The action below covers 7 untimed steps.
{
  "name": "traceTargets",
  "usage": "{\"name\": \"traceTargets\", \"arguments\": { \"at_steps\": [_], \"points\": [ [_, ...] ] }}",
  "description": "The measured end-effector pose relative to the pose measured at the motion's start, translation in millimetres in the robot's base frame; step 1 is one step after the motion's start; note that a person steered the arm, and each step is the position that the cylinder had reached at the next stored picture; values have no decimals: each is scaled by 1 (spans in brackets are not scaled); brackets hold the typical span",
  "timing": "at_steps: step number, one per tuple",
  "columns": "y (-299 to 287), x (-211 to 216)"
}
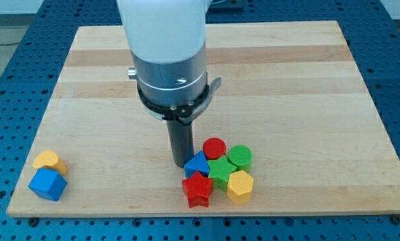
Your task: Move the yellow hexagon to the bottom right of the board
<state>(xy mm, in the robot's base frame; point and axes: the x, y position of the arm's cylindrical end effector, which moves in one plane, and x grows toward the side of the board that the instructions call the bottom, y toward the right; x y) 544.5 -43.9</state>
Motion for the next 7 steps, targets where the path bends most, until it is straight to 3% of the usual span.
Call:
{"name": "traceTargets", "arguments": {
  "at_steps": [2, 3, 5, 7],
  "points": [
    [-71, 65],
    [-55, 73],
    [50, 73],
    [69, 70]
  ]
}}
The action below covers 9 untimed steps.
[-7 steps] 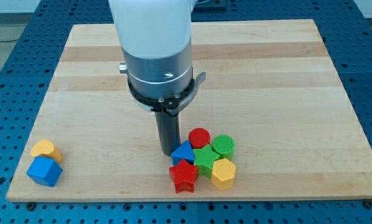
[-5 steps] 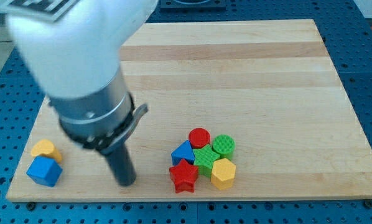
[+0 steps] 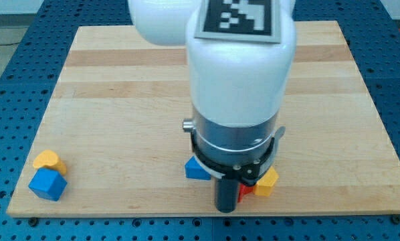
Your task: Move the yellow hexagon to the bottom right of the board
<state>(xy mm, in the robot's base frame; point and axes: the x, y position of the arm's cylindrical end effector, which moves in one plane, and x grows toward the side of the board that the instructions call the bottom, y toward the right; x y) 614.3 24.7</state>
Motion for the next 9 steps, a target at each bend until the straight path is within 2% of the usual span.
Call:
{"name": "traceTargets", "arguments": {
  "at_steps": [2, 3, 4, 6, 8, 9],
  "points": [
    [20, -38],
    [42, -43],
    [89, -43],
    [142, -46],
    [154, -46],
    [139, -19]
  ]
}}
